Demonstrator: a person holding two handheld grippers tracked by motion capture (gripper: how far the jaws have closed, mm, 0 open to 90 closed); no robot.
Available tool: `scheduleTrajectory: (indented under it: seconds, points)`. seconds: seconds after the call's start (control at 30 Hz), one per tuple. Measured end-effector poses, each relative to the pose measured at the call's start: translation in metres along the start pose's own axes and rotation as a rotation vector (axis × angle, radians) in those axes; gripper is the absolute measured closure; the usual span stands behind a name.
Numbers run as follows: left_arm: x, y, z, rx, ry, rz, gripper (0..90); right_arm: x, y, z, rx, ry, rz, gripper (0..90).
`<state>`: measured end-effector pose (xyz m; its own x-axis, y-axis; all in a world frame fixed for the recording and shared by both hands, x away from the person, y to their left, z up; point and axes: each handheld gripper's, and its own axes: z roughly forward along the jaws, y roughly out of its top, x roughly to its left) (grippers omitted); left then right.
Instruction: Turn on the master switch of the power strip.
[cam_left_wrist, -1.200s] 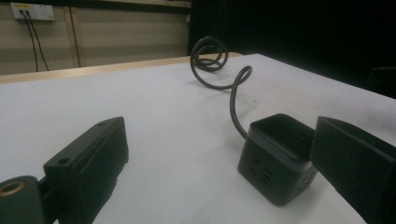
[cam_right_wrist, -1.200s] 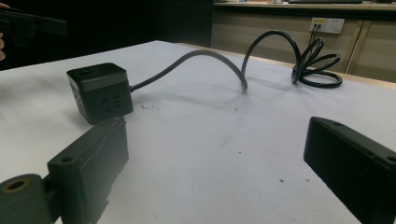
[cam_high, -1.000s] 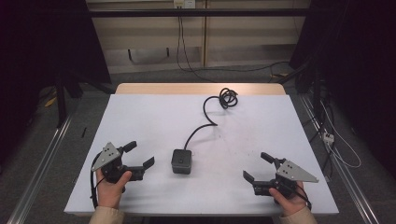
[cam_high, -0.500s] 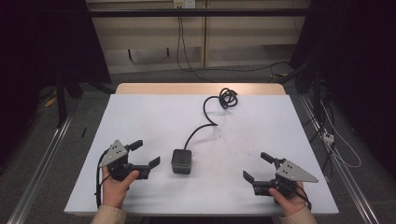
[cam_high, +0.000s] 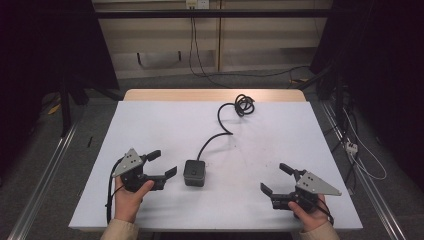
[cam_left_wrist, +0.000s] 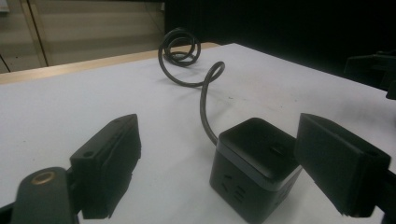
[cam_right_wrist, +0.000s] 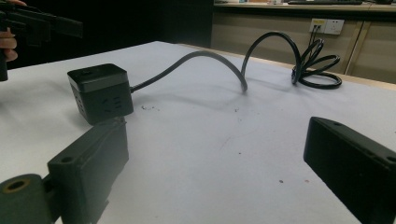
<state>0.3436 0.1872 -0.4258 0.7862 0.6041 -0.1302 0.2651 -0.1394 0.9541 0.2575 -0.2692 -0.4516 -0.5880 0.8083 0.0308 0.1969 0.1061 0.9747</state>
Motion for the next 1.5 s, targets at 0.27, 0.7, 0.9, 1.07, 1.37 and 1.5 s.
scheduleTrajectory:
  seconds: [0.27,0.7,0.9,1.07,1.37,1.5]
  points:
    - [-0.003,0.002,0.005,0.008,-0.031,0.007,25.3,0.0,0.0,0.0,0.0,0.0,0.0,6.1]
    - [-0.006,0.003,0.011,0.034,-0.062,0.012,42.1,0.0,0.0,0.0,-0.001,-0.001,0.001,6.1]
    - [-0.008,0.004,0.013,0.05,-0.088,0.01,50.0,0.0,0.001,-0.001,-0.001,-0.002,0.001,6.1]
    - [-0.009,0.004,0.016,0.067,-0.094,0.007,55.5,0.0,0.001,-0.001,-0.003,-0.003,0.001,6.1]
    - [-0.01,0.006,0.02,0.079,-0.114,0.015,63.5,-0.001,0.001,-0.001,-0.005,-0.004,0.002,6.1]
    - [-0.011,0.006,0.023,0.084,-0.126,0.015,67.5,-0.001,0.001,-0.001,-0.005,-0.004,0.002,6.1]
